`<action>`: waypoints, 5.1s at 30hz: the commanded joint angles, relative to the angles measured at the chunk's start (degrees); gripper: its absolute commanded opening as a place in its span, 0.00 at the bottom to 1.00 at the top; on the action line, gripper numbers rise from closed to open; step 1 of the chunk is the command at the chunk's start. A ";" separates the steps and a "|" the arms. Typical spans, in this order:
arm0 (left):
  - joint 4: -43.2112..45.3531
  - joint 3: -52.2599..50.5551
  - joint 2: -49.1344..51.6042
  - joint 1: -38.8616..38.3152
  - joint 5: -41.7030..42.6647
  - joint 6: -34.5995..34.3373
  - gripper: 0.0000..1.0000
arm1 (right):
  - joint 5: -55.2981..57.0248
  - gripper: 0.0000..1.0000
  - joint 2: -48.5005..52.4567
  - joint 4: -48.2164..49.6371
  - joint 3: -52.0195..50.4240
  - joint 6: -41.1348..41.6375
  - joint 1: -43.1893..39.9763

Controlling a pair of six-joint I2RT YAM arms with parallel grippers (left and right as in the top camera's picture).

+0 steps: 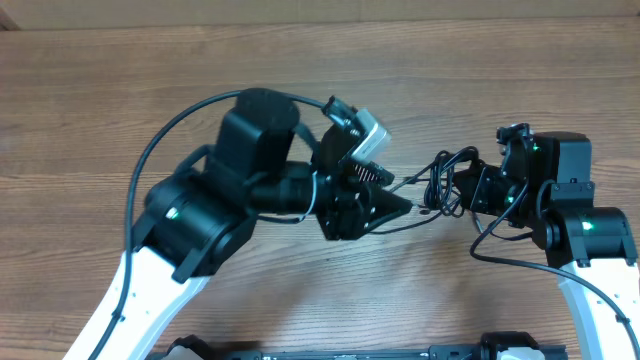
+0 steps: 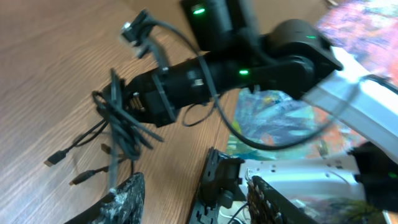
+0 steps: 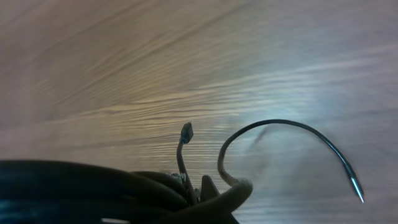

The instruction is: Untangle cables

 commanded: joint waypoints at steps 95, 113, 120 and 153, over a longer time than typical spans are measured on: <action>-11.15 1.07 13.68 -2.73 -9.11 22.71 0.04 | -10.58 0.86 -10.58 -1.68 0.15 -15.02 -0.04; -10.60 1.11 11.63 -2.91 -2.58 36.54 0.04 | -27.43 0.28 -10.58 -6.78 0.15 -37.64 -0.04; -12.35 1.11 10.78 -2.91 -4.37 40.26 0.04 | -26.43 0.73 -10.58 -5.20 0.15 -38.03 -0.07; -5.20 1.14 10.78 -0.11 1.92 38.45 0.04 | -31.47 0.50 -10.56 -9.46 0.15 -44.04 -0.04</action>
